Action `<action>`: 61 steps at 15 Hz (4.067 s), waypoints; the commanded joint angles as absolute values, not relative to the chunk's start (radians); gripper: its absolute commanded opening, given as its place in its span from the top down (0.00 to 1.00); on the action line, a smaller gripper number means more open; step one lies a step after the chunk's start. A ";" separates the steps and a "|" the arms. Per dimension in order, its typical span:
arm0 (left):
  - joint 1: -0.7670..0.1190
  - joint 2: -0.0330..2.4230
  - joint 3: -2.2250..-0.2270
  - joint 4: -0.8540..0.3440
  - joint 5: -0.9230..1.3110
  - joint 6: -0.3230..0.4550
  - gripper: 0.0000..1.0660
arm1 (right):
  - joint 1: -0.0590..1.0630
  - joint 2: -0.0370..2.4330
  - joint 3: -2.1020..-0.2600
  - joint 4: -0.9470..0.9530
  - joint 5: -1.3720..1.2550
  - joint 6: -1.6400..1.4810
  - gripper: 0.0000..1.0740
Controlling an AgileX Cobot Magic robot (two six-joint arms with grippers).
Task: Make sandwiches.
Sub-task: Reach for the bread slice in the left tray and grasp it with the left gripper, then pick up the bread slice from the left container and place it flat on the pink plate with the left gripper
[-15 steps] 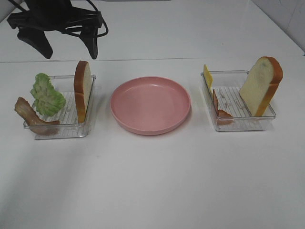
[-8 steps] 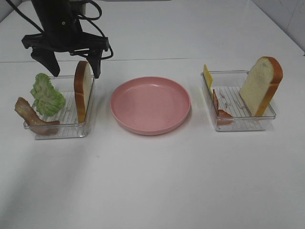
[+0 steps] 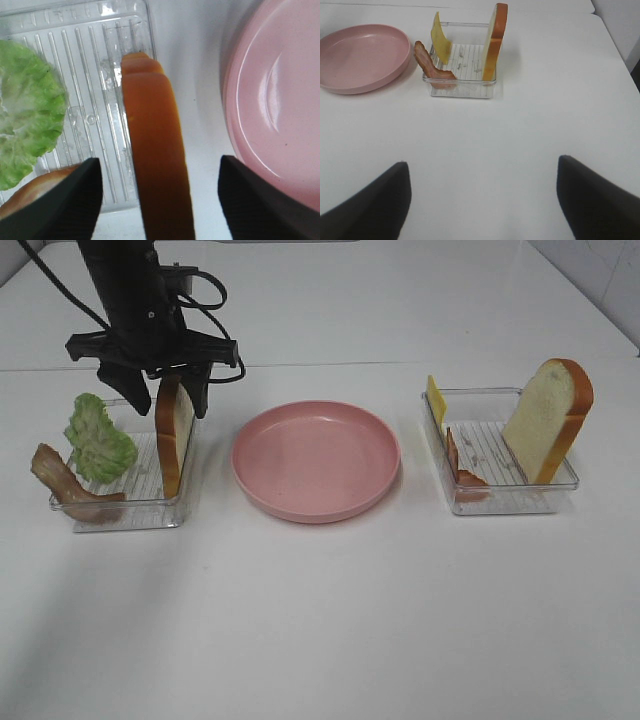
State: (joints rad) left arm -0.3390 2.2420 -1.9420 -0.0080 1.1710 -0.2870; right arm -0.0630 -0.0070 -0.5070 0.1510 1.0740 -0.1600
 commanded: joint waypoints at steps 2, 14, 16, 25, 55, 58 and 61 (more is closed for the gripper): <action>-0.342 2.243 -1.944 0.008 1.163 -0.294 0.83 | -0.069 -0.020 -0.506 0.151 1.067 -0.166 0.29; -0.342 2.049 -1.952 -0.011 1.251 -0.238 1.00 | -0.069 -0.020 -0.506 0.151 1.067 -0.166 0.29; -0.333 1.999 -1.952 -0.074 1.249 -0.209 1.00 | -0.069 -0.020 -0.506 0.151 1.067 -0.166 0.29; -0.333 1.985 -1.651 -0.600 0.809 -0.015 1.00 | -0.069 -0.020 -0.506 0.152 1.067 -0.166 0.29; -0.337 2.263 -1.618 -1.079 0.674 0.412 0.22 | -0.069 -0.020 -0.506 0.166 1.067 -0.166 0.29; -0.337 2.263 -1.642 -1.003 0.708 0.347 0.20 | -0.069 -0.020 -0.506 0.166 1.067 -0.166 0.29; -0.337 2.263 -1.745 -0.759 0.822 0.241 0.20 | -0.069 -0.020 -0.506 0.166 1.067 -0.166 0.29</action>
State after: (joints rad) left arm -0.3340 2.2720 -1.7400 -0.7710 0.8030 0.2490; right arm -0.0630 -0.0070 -0.5070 0.1670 1.0740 -0.1600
